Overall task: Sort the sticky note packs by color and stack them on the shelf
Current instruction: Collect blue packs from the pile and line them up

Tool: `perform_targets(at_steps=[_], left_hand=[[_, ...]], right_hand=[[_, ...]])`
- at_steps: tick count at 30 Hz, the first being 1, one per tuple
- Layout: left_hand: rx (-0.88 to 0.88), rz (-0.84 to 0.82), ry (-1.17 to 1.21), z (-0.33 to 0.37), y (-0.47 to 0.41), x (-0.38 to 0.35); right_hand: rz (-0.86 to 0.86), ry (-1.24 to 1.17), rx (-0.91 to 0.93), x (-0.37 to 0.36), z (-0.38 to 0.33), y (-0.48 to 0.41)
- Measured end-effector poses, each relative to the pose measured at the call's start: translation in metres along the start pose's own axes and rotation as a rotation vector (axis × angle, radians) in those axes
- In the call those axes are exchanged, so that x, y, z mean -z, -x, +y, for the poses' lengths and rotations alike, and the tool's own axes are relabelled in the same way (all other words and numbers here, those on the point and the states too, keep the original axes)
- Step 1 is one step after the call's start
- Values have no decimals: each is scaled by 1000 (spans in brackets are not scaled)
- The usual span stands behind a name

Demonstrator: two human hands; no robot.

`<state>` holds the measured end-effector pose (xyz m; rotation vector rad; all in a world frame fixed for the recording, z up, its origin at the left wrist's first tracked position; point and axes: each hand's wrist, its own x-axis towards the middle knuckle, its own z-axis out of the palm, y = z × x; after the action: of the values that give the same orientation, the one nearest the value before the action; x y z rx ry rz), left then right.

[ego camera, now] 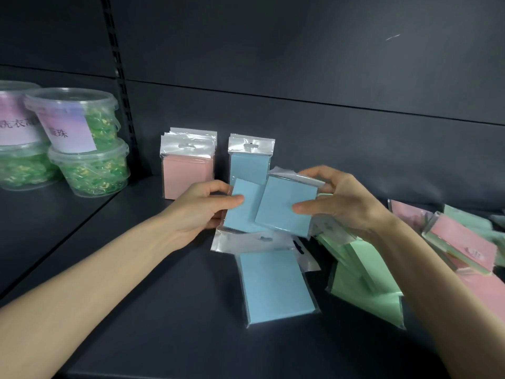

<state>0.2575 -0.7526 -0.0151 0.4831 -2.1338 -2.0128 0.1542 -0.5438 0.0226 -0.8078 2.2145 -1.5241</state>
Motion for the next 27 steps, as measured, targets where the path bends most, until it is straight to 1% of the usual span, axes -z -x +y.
perform_targets(at_steps=[5, 9, 13, 14, 17, 19, 22, 25, 27], left_hand=[[-61, 107, 168, 3, 0, 0], [-50, 57, 304, 5, 0, 0], [-20, 20, 441, 5, 0, 0], [-21, 22, 446, 5, -1, 0], [-73, 50, 350, 4, 0, 0], [-110, 61, 361, 4, 1, -1], [-134, 12, 386, 5, 5, -4], [-149, -83, 434, 6, 6, -7], [-134, -135, 470, 8, 7, -8]], right_hand=[[88, -161, 50, 1, 4, -4], [115, -206, 100, -1, 4, -4], [102, -220, 98, -1, 7, -5], [89, -223, 97, -2, 7, -4], [25, -254, 120, -4, 7, -4], [2, -268, 133, -6, 6, -4], [-7, -281, 124, -9, 6, -3], [-39, -350, 120, -13, 6, -3], [-45, -347, 118, -15, 6, -3]])
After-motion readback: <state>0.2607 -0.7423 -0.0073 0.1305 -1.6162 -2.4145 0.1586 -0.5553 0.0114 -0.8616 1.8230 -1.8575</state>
